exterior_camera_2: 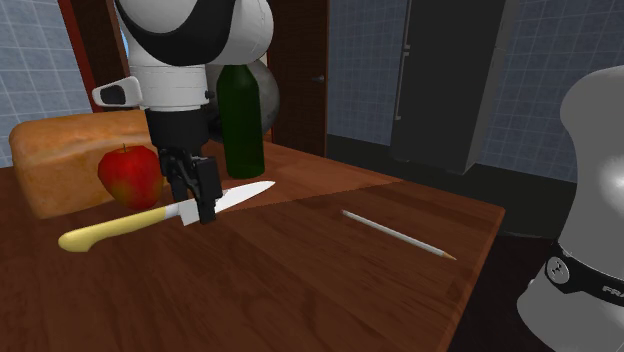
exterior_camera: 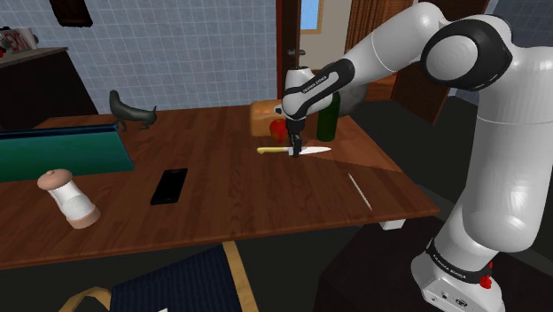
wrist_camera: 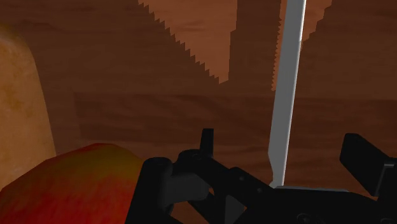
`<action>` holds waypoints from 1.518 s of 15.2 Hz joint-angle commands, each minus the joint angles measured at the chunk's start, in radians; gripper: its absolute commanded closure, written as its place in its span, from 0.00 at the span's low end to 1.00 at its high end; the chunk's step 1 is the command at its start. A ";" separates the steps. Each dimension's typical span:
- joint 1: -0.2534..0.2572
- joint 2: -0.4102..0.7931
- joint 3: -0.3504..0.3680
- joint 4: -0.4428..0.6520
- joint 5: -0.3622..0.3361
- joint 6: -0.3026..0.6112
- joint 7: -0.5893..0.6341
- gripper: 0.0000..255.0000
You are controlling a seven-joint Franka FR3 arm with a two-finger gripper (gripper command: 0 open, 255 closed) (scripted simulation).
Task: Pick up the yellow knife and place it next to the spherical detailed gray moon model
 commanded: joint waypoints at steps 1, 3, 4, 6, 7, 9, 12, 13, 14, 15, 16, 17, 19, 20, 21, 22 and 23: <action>0.000 0.000 0.000 0.000 0.000 0.000 0.000 0.00; 0.000 0.000 0.000 0.000 0.000 0.000 0.000 1.00; 0.000 0.000 0.000 0.000 0.000 0.000 0.000 1.00; 0.000 0.000 0.000 0.000 0.000 0.000 0.000 1.00; 0.000 0.000 0.000 0.000 0.000 0.000 0.000 1.00; 0.000 0.000 0.000 0.000 0.000 0.000 0.000 1.00; 0.000 -0.007 0.000 0.004 -0.001 -0.011 0.001 1.00; 0.001 -0.015 -0.001 0.008 -0.003 -0.023 0.002 1.00; 0.001 -0.022 -0.001 0.013 -0.004 -0.034 0.003 1.00; 0.001 -0.028 -0.002 0.018 -0.005 -0.046 0.004 1.00; 0.001 -0.035 -0.002 0.023 -0.006 -0.058 0.005 1.00; 0.002 -0.042 -0.002 0.028 -0.007 -0.070 0.006 1.00; 0.002 -0.054 -0.003 0.040 -0.009 -0.094 0.007 1.00; 0.002 -0.060 -0.003 0.046 -0.010 -0.105 0.008 1.00; 0.002 -0.066 -0.004 0.052 -0.011 -0.117 0.009 1.00; 0.003 -0.072 -0.004 0.058 -0.012 -0.129 0.010 1.00; 0.003 -0.077 -0.004 0.065 -0.013 -0.141 0.010 1.00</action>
